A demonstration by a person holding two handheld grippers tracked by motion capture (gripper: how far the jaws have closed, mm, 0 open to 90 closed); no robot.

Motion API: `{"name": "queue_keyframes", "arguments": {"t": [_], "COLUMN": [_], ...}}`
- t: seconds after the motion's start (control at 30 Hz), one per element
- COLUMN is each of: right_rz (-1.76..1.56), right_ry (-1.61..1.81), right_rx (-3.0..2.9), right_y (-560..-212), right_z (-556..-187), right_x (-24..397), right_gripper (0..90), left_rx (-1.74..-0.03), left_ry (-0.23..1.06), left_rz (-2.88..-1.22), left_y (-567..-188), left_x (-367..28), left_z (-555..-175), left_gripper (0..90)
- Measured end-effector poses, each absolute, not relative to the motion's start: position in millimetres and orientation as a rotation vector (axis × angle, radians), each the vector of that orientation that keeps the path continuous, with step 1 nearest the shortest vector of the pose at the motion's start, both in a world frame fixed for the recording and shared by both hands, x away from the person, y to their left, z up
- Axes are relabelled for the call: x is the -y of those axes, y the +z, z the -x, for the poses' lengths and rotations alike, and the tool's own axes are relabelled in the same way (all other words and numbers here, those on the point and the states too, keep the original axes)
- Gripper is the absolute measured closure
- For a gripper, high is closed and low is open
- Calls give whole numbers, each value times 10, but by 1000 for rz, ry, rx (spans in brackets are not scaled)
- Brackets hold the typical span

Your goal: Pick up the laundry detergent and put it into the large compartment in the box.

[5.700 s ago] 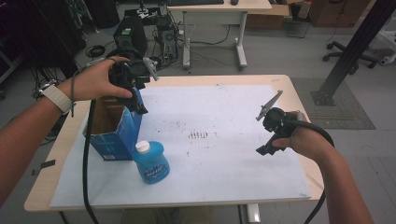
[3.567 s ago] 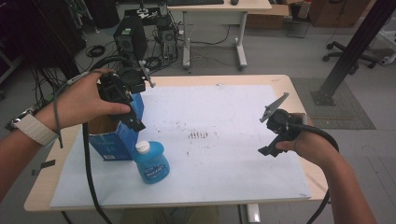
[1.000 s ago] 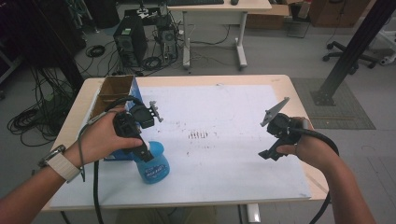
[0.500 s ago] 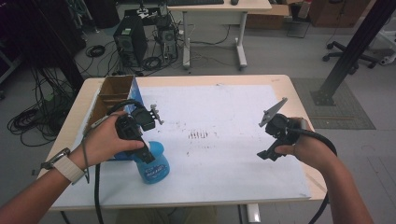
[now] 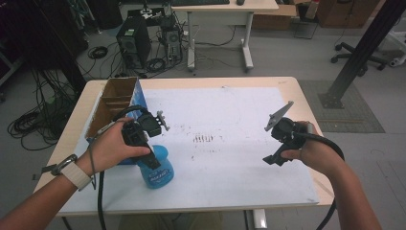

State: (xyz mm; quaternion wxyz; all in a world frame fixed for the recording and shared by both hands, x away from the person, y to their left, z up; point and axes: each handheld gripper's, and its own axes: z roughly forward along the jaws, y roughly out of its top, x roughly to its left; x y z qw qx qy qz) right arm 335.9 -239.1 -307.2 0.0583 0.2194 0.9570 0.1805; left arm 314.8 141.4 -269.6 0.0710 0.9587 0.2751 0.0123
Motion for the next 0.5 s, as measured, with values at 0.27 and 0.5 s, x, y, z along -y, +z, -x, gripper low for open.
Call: {"name": "queue_keyframes", "arguments": {"t": [0.27, 0.5], "right_rz": [-665, -666], "right_ry": [549, 549], "right_rx": [-2900, -2899], "right_y": [-3070, -3065], "right_z": [-3362, -3357], "right_x": [2388, 2392], "right_gripper": [89, 89], "left_rx": [-831, -831], "left_ry": [34, 33], "left_rz": [-2893, -2893], "left_y": [-2790, -2838], "left_x": [-1393, -1383], "left_z": [-3150, -3161], "left_gripper": [92, 121]}}
